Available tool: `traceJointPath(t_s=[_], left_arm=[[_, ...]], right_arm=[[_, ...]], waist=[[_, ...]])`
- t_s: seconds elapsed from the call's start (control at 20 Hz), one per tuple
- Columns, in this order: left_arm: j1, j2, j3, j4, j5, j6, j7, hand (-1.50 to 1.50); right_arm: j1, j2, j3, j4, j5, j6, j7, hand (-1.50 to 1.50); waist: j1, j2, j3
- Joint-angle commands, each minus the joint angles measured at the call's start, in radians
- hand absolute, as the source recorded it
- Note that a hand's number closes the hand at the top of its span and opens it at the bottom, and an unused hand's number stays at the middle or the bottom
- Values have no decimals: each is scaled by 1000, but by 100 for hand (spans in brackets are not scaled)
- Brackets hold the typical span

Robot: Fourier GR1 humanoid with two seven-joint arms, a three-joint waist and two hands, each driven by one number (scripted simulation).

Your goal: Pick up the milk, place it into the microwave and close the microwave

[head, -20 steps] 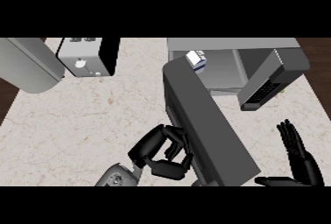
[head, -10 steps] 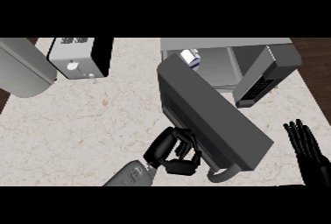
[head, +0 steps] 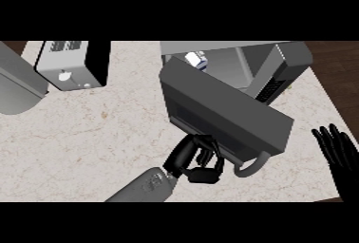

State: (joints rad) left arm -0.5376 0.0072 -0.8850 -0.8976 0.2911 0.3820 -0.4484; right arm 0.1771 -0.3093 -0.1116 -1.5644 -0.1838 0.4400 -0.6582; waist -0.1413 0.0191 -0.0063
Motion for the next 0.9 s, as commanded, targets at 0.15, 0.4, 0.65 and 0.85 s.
traceJointPath(t_s=[0.15, 0.4, 0.65, 0.85], left_arm=[[-60, -7, -44, -26, 163, 100, -35, 150], [-126, -7, -4, -39, 254, 197, -62, 150], [-201, -7, 34, -7, 338, 293, -55, 150], [-257, -7, 42, 25, 393, 332, -38, -150]], right_arm=[[10, -42, 23, -104, -72, 79, 63, -150], [-26, -85, 16, -158, -81, 75, 127, -150], [-54, -125, -30, -169, -118, 88, 137, -150], [-93, -146, -52, -165, -148, 93, 154, -150]], waist=[[-56, 10, -2], [-73, 15, -4], [-94, 19, -1], [-116, 32, 0]])
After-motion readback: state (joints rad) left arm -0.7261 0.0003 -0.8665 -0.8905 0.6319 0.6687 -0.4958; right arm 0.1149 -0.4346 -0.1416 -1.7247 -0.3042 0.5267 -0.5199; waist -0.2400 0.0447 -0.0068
